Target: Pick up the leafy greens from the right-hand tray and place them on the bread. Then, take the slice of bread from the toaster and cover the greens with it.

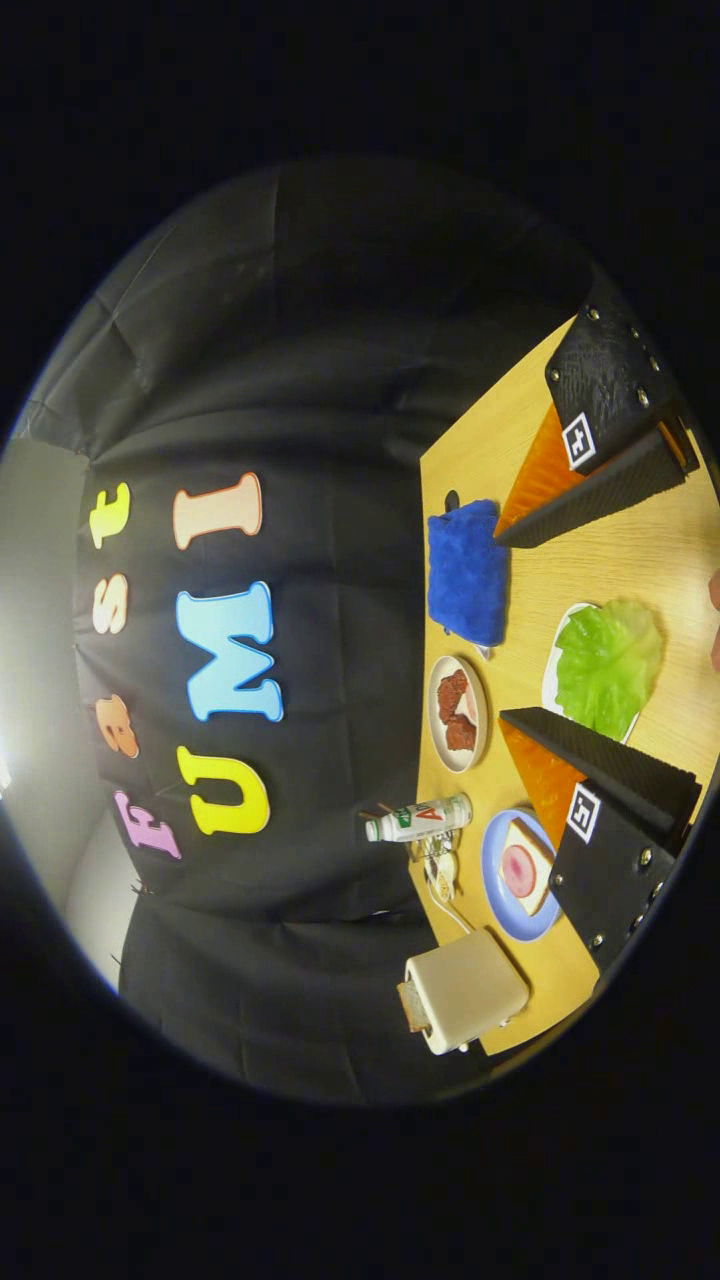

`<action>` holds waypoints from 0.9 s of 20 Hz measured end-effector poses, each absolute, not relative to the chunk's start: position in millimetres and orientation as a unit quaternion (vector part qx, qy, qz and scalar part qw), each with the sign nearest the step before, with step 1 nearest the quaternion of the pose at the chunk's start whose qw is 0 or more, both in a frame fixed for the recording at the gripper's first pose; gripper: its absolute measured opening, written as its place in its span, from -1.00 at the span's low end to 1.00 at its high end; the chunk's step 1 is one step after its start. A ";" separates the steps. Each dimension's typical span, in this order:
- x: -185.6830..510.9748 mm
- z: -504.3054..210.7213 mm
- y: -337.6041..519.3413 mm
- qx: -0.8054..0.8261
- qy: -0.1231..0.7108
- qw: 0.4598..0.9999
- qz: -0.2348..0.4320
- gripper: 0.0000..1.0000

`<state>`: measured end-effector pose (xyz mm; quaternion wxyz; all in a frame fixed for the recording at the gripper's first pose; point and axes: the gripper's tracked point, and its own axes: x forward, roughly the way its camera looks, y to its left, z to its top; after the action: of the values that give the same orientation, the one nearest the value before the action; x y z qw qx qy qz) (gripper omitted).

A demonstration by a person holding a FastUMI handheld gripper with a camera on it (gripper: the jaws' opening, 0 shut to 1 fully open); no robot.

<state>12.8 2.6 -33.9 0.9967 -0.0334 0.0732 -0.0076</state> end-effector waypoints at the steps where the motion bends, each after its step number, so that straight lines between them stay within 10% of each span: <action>1: 15.8 -39.5 5.7 -0.043 0.089 0.995 -0.006 0.96; 18: 50.6 -118.8 24.3 -0.056 0.296 0.953 -0.007 0.97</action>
<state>50.6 24.3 -118.8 0.9534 -0.0564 0.2962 -0.0072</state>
